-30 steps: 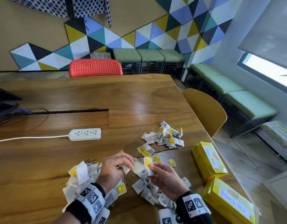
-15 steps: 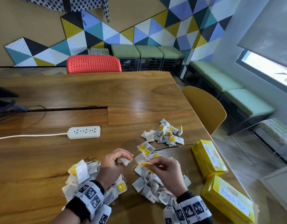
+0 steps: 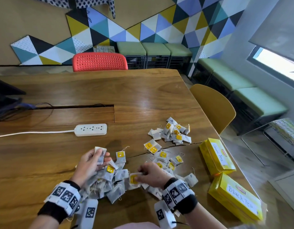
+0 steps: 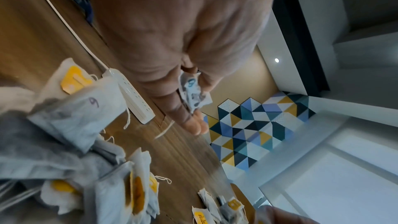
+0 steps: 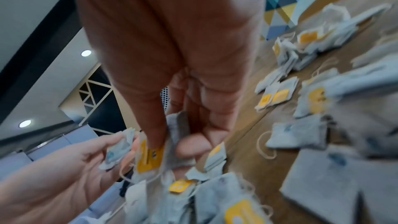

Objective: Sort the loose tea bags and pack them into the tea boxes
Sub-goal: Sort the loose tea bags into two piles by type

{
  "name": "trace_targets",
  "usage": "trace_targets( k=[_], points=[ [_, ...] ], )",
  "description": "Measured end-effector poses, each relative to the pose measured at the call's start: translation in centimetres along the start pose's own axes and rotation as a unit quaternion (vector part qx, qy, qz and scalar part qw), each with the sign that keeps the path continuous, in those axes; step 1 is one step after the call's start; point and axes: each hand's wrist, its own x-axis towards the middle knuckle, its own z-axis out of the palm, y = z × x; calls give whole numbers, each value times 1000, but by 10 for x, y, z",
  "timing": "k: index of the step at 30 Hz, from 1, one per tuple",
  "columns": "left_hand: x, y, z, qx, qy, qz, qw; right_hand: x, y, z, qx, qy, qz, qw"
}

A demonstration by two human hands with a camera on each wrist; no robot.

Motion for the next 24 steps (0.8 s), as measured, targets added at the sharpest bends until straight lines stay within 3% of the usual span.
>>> trace_targets(
  k=[4, 8, 11, 16, 18, 20, 24],
  points=[
    [-4, 4, -5, -3, 10, 12, 1000, 15, -20, 9, 131, -44, 0, 990],
    [-7, 3, -8, 5, 15, 11, 1000, 13, -21, 0, 260, -11, 2, 966],
    [-8, 1, -7, 7, 2, 1, 1000, 2, -18, -13, 438, -14, 41, 898],
    [-6, -2, 1, 9, -2, -11, 1000, -11, -3, -32, 696, -28, 84, 712],
    [-5, -3, 4, 13, -4, -13, 1000, -17, 2, -36, 751, -28, 80, 655],
    [-5, -4, 7, 10, -12, -18, 1000, -22, 6, -37, 768, -19, 69, 636],
    [-6, -5, 11, -1, -24, -29, 999, -27, 11, -36, 774, -49, 36, 630]
  ],
)
